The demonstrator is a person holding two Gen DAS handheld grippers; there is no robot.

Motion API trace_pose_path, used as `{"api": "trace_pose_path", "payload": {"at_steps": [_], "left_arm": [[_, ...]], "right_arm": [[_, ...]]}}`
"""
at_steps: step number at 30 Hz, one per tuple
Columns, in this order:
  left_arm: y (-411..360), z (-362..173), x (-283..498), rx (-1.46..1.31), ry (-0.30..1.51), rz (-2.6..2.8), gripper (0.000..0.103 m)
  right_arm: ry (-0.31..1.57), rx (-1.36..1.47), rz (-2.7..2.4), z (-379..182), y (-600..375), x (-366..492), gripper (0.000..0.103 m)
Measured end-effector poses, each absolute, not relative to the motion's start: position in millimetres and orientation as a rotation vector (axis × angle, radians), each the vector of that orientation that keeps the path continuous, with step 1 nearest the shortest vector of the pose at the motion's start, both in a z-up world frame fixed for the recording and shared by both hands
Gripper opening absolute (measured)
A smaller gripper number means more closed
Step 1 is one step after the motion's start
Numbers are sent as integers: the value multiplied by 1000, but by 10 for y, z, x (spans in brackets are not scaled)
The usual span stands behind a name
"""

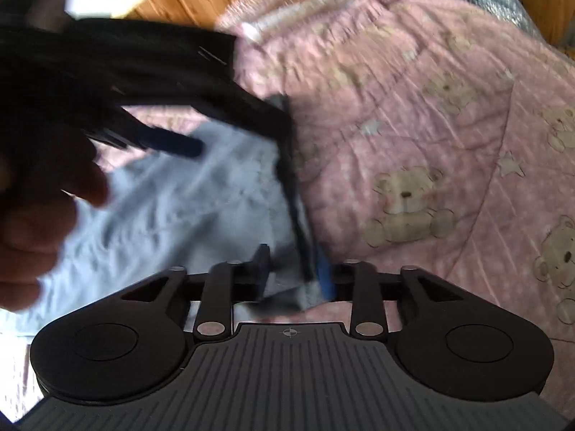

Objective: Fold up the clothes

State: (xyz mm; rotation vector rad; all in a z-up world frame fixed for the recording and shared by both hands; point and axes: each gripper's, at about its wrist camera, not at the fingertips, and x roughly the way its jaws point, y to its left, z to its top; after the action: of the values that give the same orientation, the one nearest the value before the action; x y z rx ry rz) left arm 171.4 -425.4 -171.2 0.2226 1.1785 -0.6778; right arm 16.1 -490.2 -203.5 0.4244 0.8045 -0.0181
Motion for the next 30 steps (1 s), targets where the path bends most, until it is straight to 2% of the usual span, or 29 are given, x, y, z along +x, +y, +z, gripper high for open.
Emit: {"api": "trace_pose_path", "payload": {"at_steps": [3, 4, 5, 6, 7, 8, 10, 12, 14, 15, 16, 18, 23, 25, 30], "left_arm": [[-4231, -1734, 1650, 259, 1173, -665, 99], [-4215, -1734, 1624, 280, 1163, -668, 88], [-4112, -1724, 1613, 272, 1158, -661, 74], [-3930, -1707, 1617, 234, 1161, -646, 37], [-3749, -1689, 1622, 196, 1163, -630, 11], [-3568, -1672, 1626, 158, 1165, -614, 10], [-3205, -1637, 1635, 81, 1169, -582, 9], [-2842, -1602, 1644, 5, 1171, -549, 8], [-2479, -1567, 1652, -71, 1171, -516, 8], [-2298, -1549, 1657, -108, 1171, -500, 8], [-2116, -1532, 1661, -146, 1171, -483, 9], [-1753, -1497, 1670, -222, 1169, -449, 10], [-1262, -1993, 1705, -311, 1223, -415, 16], [-1209, -2040, 1685, -337, 1208, -414, 16], [-1174, -2024, 1624, -351, 1174, -335, 14]], "right_arm": [[707, 361, 65, -1795, -4720, 47, 4], [685, 337, 89, -1726, -4657, 18, 3], [676, 319, 105, -1687, -4604, 0, 3], [669, 310, 116, -1666, -4565, -13, 3], [666, 317, 119, -1674, -4550, -20, 3], [664, 323, 121, -1683, -4536, -26, 3], [655, 339, 127, -1687, -4514, -47, 11], [627, 370, 140, -1632, -4520, -111, 14], [604, 392, 178, -1542, -4506, -176, 27], [601, 402, 199, -1498, -4492, -197, 44], [611, 411, 221, -1482, -4463, -196, 47], [655, 428, 262, -1506, -4380, -141, 47], [772, 360, 291, -1669, -3870, 178, 42], [814, 317, 302, -1759, -3623, 270, 28], [945, 216, 338, -2047, -3115, 343, 21]]}}
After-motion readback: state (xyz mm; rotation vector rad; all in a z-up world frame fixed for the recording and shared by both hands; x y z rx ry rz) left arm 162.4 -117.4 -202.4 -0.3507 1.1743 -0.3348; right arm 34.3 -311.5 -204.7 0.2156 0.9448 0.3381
